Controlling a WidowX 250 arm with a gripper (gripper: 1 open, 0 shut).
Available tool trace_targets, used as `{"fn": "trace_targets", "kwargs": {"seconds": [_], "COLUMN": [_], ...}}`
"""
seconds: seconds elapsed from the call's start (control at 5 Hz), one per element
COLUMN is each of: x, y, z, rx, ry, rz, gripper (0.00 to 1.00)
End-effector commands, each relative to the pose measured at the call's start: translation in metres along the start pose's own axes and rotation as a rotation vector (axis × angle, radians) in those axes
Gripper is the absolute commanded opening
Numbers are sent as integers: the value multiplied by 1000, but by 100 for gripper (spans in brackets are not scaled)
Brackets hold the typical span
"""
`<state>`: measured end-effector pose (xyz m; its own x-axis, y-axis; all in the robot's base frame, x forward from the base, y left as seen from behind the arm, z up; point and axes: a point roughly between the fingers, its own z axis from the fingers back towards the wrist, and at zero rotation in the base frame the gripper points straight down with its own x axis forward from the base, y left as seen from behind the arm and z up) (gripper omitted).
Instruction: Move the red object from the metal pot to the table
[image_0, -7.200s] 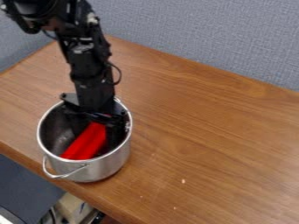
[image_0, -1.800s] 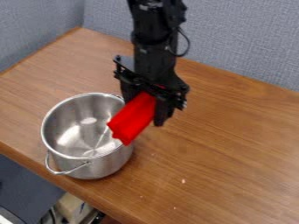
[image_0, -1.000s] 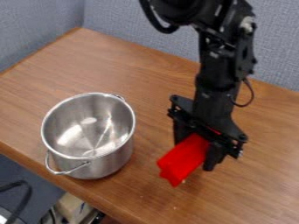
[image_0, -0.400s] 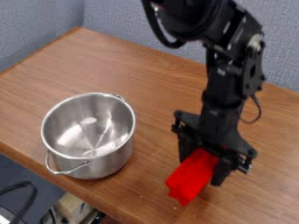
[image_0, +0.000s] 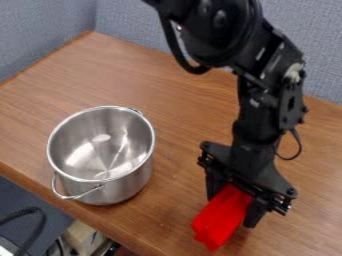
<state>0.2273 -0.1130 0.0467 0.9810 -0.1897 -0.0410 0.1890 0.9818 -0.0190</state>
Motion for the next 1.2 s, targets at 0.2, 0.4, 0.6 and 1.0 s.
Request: {"fn": "trace_targets", "kwargs": {"seconds": [0.2,0.4,0.6,1.0], "x": [1,1,-1,1], "y": [8,14,22,36], "z": [22,25,18,25], "rx": [-5,-8,-4,21], "ry": [-41,-42,-48,-52], "rz": [-25,-47,-124,-191], "gripper": [0,0,0,0]}}
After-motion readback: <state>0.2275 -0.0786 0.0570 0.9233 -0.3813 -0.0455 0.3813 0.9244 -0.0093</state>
